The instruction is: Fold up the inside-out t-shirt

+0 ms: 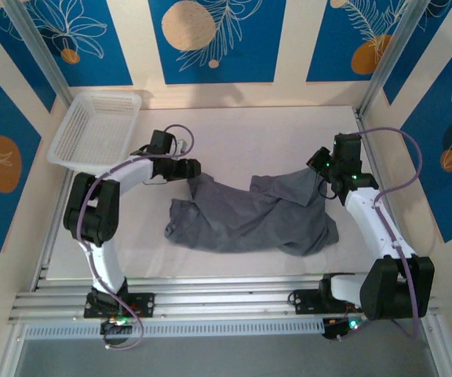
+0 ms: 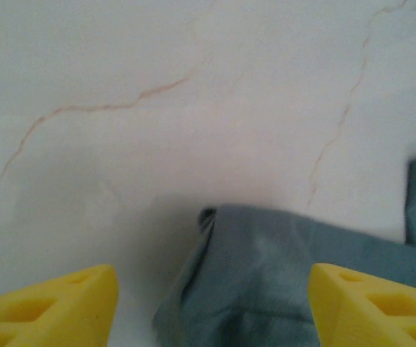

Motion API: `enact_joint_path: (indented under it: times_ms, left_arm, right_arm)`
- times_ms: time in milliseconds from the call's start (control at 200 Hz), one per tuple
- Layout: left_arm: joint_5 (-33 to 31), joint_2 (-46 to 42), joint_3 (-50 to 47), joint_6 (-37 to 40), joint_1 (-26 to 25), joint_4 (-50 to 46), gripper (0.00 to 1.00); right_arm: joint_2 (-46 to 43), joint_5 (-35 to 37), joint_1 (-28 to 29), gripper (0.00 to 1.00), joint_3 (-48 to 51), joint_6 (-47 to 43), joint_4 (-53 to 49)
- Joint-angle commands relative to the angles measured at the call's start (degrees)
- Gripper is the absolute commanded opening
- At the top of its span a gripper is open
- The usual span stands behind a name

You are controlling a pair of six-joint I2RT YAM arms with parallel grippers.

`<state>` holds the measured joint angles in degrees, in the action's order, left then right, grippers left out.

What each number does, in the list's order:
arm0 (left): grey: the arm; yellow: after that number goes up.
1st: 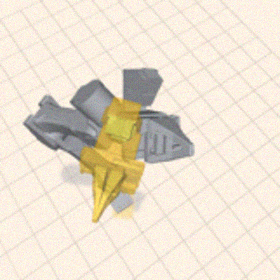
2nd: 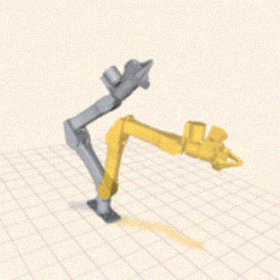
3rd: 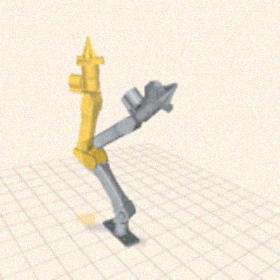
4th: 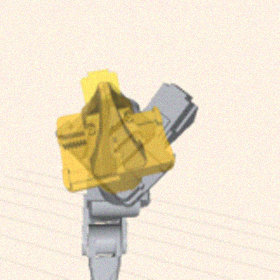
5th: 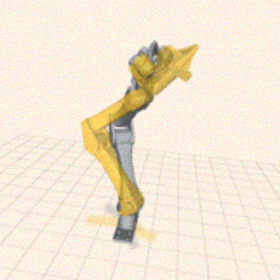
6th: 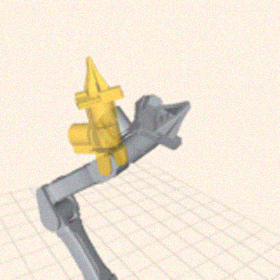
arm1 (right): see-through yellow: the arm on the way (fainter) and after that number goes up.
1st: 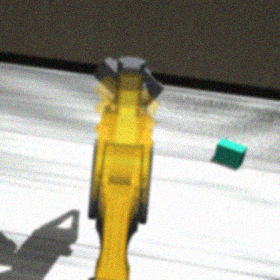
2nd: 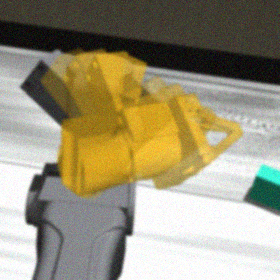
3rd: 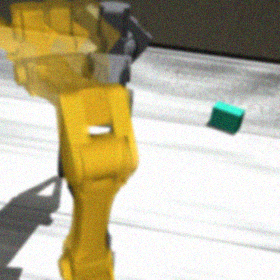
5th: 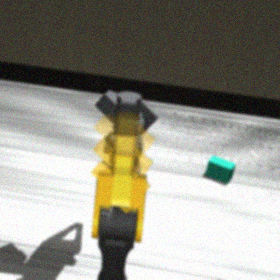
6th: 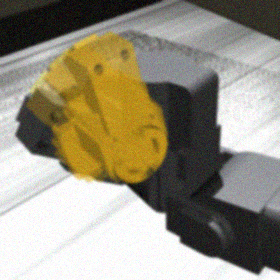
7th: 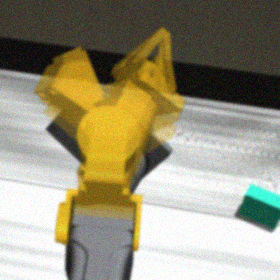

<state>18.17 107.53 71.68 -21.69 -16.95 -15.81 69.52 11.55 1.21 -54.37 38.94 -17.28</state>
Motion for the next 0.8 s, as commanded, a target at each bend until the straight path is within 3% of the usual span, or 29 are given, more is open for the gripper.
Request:
enact_joint_path:
  times_ms: [0, 100, 260, 375, 640, 795]
  left_arm:
    - [-3.9, -4.2, -3.6, -1.1, 0.7, -2.6, 0.72]
    - [-6.0, -5.2, -5.4, -3.3, 0.7, -2.5, 0.70]
    - [2.0, -2.8, -5.4, -5.3, 0.3, 2.8, 0.54]
    - [1.2, 0.1, -3.3, -4.5, -0.2, 2.4, 0.48]
    - [-2.3, 1.2, -2.2, -3.5, 0.0, 0.1, 0.00]
    - [0.8, -7.2, -1.0, -4.8, 0.8, -0.9, 0.00]
  right_arm:
    - [-1.8, -0.3, 0.8, 0.00, 0.4, -0.4, 0.4]
    - [-1.8, 0.0, 1.2, 0.00, 0.3, -0.5, 0.3]
    - [-1.8, 0.5, 1.6, 0.00, 0.4, -0.6, 0.3]
    - [-2.2, 0.7, 1.8, 0.00, 0.6, -0.6, 0.0]
    - [-4.2, 1.9, 2.3, 0.00, -0.7, -1.1, -2.0]
    - [-6.3, 2.9, 2.7, 0.00, -6.6, 1.1, -4.5]
